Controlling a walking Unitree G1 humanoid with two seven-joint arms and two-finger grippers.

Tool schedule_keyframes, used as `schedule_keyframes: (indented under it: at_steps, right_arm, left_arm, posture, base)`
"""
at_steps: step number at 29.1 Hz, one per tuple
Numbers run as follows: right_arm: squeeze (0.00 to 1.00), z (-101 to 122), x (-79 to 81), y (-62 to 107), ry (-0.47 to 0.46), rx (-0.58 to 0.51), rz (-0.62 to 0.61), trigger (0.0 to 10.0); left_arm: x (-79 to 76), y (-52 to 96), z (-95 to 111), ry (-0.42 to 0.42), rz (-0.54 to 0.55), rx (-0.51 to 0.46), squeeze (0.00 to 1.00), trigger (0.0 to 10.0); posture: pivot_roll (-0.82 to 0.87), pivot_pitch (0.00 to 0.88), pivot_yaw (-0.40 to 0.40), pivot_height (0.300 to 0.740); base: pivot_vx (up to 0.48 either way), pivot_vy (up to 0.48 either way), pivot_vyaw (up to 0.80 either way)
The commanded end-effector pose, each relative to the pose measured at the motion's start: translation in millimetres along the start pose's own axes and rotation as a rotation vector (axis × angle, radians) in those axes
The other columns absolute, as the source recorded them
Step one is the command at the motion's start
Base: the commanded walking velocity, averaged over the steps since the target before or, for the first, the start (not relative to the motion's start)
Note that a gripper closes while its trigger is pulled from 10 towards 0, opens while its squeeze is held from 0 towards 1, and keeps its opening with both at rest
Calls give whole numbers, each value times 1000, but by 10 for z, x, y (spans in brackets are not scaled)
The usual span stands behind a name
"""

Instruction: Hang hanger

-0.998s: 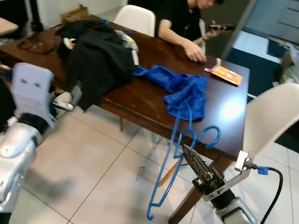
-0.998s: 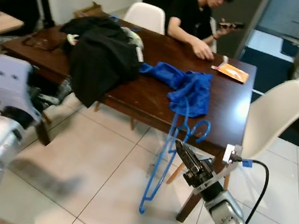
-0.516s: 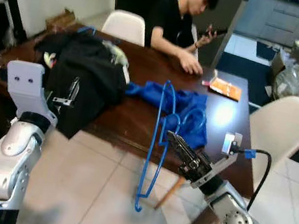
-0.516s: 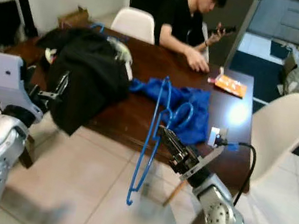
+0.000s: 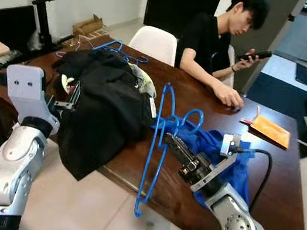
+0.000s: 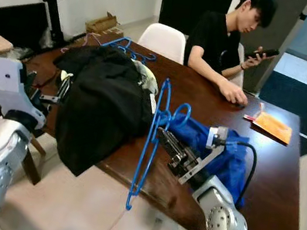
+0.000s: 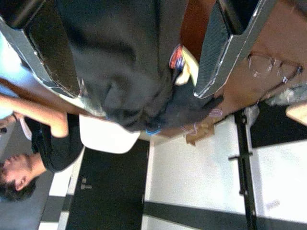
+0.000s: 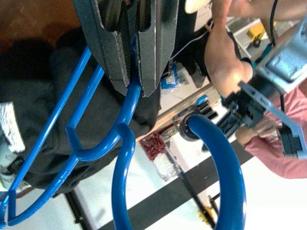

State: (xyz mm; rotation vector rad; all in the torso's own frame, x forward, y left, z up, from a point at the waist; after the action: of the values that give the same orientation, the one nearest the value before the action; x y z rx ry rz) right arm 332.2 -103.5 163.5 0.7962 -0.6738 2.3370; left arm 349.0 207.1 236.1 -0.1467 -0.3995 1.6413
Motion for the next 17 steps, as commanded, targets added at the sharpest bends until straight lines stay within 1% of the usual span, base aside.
schedule_keyframes:
  at_steps: [1, 4, 5, 6, 7, 8, 9, 10, 11, 12, 13, 14, 17]
  right_arm:
    - [0, 58, 68, -32, 35, -11, 26, 10000]
    - [0, 95, 34, -47, 30, -35, 4, 10000]
    - [0, 147, -36, -64, 19, -67, -36, 10000]
    - [0, 147, -36, -64, 19, -67, -36, 10000]
    - [0, 172, -94, -80, 21, -79, -73, 10000]
    - [0, 172, -94, -80, 21, -79, -73, 10000]
    - [0, 198, -134, -93, 31, -92, -102, 10000]
    - [0, 198, -134, -93, 31, -92, -102, 10000]
    - [0, 210, -155, -105, 37, -97, -120, 10000]
    - [0, 210, -155, -105, 37, -97, -120, 10000]
    - [0, 211, -144, -123, 26, -95, -117, 10000]
    - [0, 211, -132, -135, 15, -95, -113, 10000]
    - [0, 222, -92, -151, 13, -93, -103, 10000]
  left_arm:
    - [54, -13, 11, -3, 11, 1, 0, 10000]
    - [69, -28, 28, 1, 12, -3, 0, 10000]
    - [60, -40, 50, 9, -5, -9, 0, 10000]
    - [60, -40, 50, 9, -5, -9, 0, 10000]
    - [21, -45, 87, 36, -40, -21, 0, 10000]
    - [21, -45, 87, 36, -40, -21, 0, 10000]
    - [-19, -48, 147, 72, -77, -40, 0, 10000]
    - [-19, -48, 147, 72, -77, -40, 0, 10000]
    - [-52, -53, 215, 128, -108, -60, 0, 10000]
    - [-52, -53, 215, 128, -108, -60, 0, 10000]
    - [-62, -62, 279, 187, -132, -79, 0, 10000]
    - [-63, -68, 318, 224, -145, -90, 0, 10000]
    - [-57, -72, 347, 249, -168, -97, 0, 10000]
  posture:
    - [82, 0, -38, 740]
    - [84, 0, -40, 740]
    - [87, 0, -41, 740]
    - [87, 0, -41, 740]
    - [86, 0, -41, 740]
    - [86, 0, -41, 740]
    - [90, 0, -42, 740]
    - [90, 0, -42, 740]
    - [93, 0, -42, 740]
    - [93, 0, -42, 740]
    - [93, 0, -41, 740]
    - [93, 0, -41, 740]
    - [94, 0, -36, 740]
  base:
    - [480, 0, 775]
    - [480, 0, 767]
    - [480, 0, 0]
    - [480, 0, 0]
    - [480, 0, 0]
    - [480, 0, 0]
    - [480, 0, 0]
    - [480, 0, 0]
    - [352, 0, 0]
    - [352, 0, 0]
    - [352, 0, -506]
    - [352, 0, -506]
    - [352, 0, -702]
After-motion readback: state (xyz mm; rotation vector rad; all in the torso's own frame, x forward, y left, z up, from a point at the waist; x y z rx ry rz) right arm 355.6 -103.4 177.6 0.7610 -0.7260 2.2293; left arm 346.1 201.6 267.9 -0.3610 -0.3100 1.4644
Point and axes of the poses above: a point about 5 cm out from each wrist's last joint towards the gripper, its own y axis pointing back from the gripper into the wrist, its own z axis along the axis of the wrist's last joint, x = y × z, the point moved 6 cm from there along -y, pointing out of the wrist towards the gripper, and after that the axes turned 14 degrees about -y, right-handed, at the moved point
